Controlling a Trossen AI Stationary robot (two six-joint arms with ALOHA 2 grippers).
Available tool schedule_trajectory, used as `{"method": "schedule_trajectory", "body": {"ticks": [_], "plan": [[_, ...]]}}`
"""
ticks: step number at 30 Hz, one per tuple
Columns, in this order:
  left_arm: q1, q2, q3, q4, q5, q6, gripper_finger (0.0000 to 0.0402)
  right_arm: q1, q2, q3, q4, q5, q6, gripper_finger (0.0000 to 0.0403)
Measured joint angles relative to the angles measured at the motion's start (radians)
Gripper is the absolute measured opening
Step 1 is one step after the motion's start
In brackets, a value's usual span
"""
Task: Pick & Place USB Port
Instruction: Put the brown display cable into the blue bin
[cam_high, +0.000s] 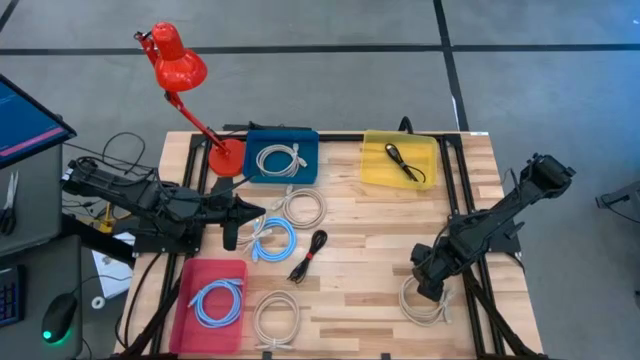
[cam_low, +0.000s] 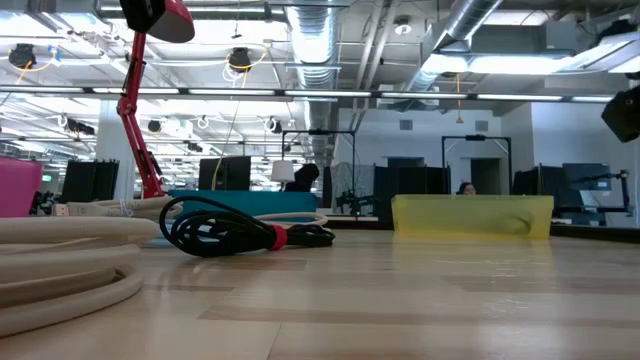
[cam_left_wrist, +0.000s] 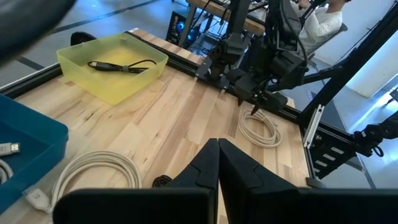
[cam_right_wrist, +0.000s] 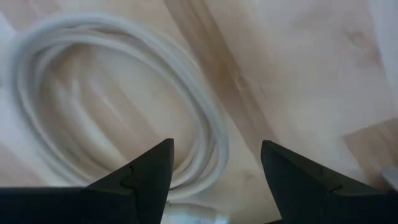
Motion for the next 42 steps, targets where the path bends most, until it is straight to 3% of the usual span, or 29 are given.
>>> {"method": "schedule_trajectory", "body": {"ticks": [7,11,14,19,21,31,42], "plan": [[0.000,0.000,0.000,0.000,0.000,0.000,0.0006,-0.001,0.000,-0.077,0.122,-0.004,0.051,0.0231],[0.000,0.000,0.000,0.000,0.000,0.000,0.0006,-0.001,0.000,-0.094,0.149,-0.004,0.068,0.0207],[0.000,0.000,0.000,0.000,0.000,0.000,0.0006,-0.001,0.000,-0.094,0.149,-0.004,0.063,0.0159],[0.000,0.000,0.000,0.000,0.000,0.000,0.0006,-0.001,0.000,-0.094,0.149,-0.004,0.040,0.0037],[0.000,0.000,0.000,0.000,0.000,0.000,0.0006,-0.001,-0.001,-0.093,0.154,-0.008,0.029,0.0015],[0.000,0.000,0.000,0.000,0.000,0.000,0.0006,-0.010,0.000,-0.012,0.093,-0.002,-0.016,0.0006],[0.000,0.000,0.000,0.002,0.000,0.000,0.0006,-0.128,0.000,0.207,-0.128,0.181,-0.186,0.0004]]}}
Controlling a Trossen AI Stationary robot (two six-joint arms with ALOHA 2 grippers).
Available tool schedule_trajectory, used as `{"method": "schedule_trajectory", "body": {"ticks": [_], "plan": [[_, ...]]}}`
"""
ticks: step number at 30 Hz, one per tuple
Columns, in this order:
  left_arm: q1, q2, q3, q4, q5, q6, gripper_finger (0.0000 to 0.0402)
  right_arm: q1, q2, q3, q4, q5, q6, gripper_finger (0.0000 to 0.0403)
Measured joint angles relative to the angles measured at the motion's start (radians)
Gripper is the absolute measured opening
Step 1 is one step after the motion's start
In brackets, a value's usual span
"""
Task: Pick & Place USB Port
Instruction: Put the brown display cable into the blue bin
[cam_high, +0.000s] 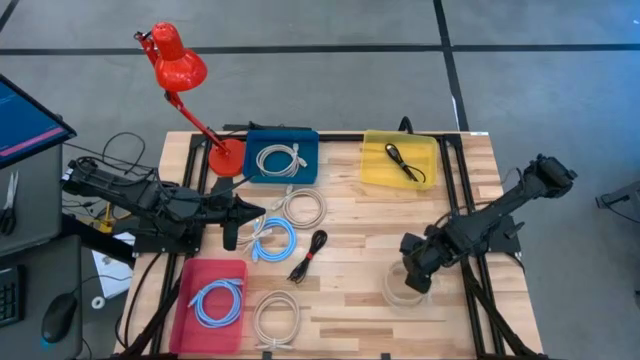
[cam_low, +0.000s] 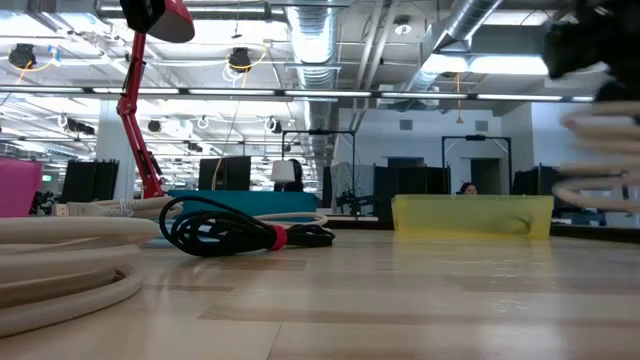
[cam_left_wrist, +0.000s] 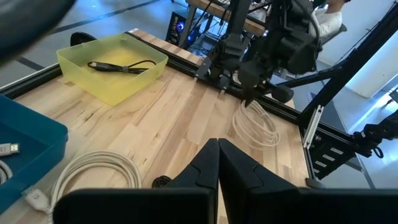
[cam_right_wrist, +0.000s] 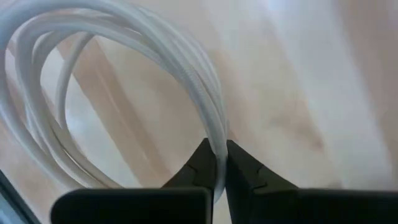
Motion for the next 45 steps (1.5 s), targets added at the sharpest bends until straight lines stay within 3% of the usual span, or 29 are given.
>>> {"method": "schedule_trajectory", "body": {"ticks": [14,18,25,30,38,45], "plan": [[0.000,0.000,0.000,0.053,-0.038,-0.021,0.0006,-0.269,0.000,0.270,-0.031,0.248,-0.356,0.0004],[0.015,0.000,0.000,0.070,-0.107,-0.088,0.0012,-0.339,0.000,0.338,0.034,0.320,-0.484,0.0004],[0.112,0.011,-0.001,0.071,-0.103,-0.315,0.0058,-0.422,0.000,0.382,0.245,0.369,-0.680,0.0004],[0.195,0.038,-0.001,0.081,-0.023,-0.429,0.0096,-0.458,0.000,0.382,0.358,0.374,-0.749,0.0004],[0.273,0.147,-0.001,0.212,0.102,-0.435,0.0151,-0.485,0.024,0.380,0.475,0.390,-0.801,0.0004],[0.318,0.270,-0.001,0.352,0.252,-0.453,0.0184,-0.485,0.120,0.382,0.564,0.391,-0.820,0.0004]]}}
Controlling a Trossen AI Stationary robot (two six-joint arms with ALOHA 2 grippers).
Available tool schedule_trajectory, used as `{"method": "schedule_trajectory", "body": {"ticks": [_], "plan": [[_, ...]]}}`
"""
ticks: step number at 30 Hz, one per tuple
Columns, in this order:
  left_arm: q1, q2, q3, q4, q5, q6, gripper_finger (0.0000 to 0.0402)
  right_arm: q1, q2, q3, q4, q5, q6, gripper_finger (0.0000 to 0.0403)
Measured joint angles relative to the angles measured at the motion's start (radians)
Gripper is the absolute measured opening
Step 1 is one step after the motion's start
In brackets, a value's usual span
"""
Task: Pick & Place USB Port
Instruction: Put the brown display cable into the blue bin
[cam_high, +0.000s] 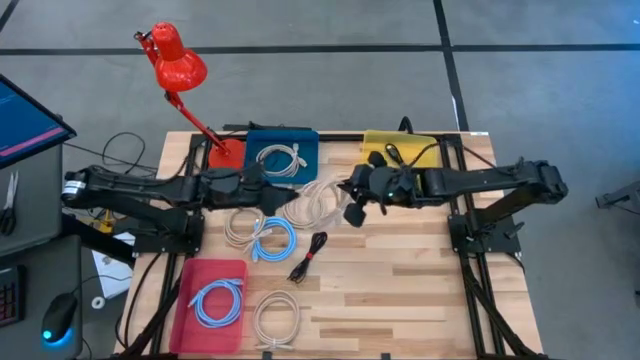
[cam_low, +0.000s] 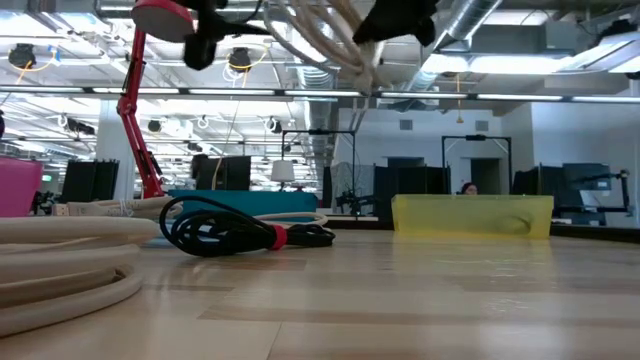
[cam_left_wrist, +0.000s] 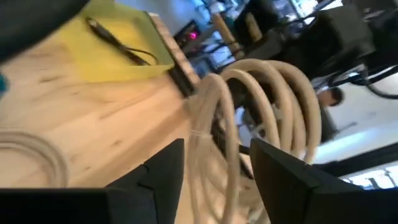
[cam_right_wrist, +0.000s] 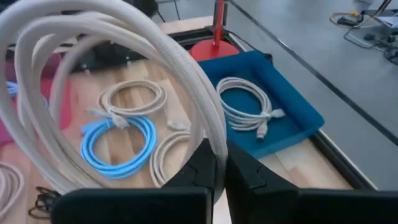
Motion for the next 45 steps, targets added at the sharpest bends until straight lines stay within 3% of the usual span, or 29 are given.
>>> {"method": "schedule_trajectory", "body": {"ticks": [6,21,25,31,35,45], "plan": [[0.013,0.050,0.002,0.083,0.070,-0.001,0.0192,-0.006,0.048,-0.002,0.046,0.001,-0.001,0.0004],[0.017,0.048,-0.007,0.096,0.071,0.007,0.0170,-0.053,0.064,-0.002,0.150,-0.002,-0.004,0.0003],[0.017,0.048,-0.008,0.095,0.070,0.024,0.0133,-0.058,0.064,-0.002,0.152,0.000,-0.024,0.0003],[0.016,0.048,-0.008,0.096,0.072,0.082,0.0028,-0.058,0.064,-0.002,0.153,0.001,-0.027,0.0006],[0.016,0.048,-0.008,0.092,0.072,0.126,0.0015,-0.058,0.064,-0.002,0.156,-0.005,-0.033,0.0006],[0.081,0.050,-0.010,0.085,0.087,0.217,0.0012,-0.057,-0.029,0.002,0.000,-0.275,0.020,0.0086]]}}
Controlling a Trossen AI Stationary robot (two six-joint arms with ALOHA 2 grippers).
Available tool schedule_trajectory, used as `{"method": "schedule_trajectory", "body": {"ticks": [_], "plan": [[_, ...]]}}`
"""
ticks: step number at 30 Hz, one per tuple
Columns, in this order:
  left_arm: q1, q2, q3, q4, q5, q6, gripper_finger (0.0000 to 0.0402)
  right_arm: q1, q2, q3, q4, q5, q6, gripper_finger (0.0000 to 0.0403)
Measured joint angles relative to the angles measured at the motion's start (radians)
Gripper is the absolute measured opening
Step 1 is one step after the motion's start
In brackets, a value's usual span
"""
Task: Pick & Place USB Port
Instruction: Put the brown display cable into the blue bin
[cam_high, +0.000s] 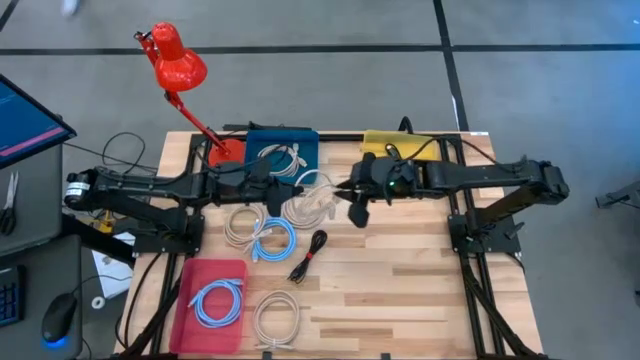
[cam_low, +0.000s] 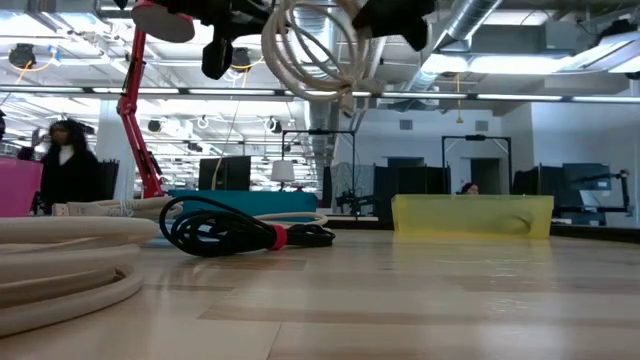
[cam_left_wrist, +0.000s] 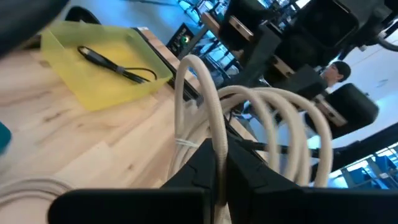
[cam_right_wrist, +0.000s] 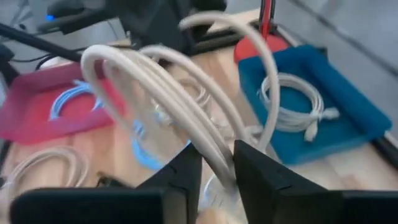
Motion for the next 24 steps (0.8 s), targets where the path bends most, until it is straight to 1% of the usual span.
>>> {"method": "schedule_trajectory", "body": {"ticks": [6,12,19,24], "plan": [[0.072,0.000,0.000,0.007,0.017,0.047,0.0012,0.010,-0.108,0.000,-0.186,-0.019,0.044,0.0117],[0.153,-0.019,0.000,-0.003,0.024,0.106,0.0012,0.038,-0.215,0.000,-0.367,-0.019,0.070,0.0134],[0.270,-0.051,0.001,-0.013,0.027,0.182,0.0012,0.069,-0.306,-0.001,-0.551,-0.016,0.237,0.0134],[0.357,-0.062,0.001,-0.079,0.027,0.222,0.0012,0.091,-0.331,-0.002,-0.606,-0.015,0.313,0.0126]]}}
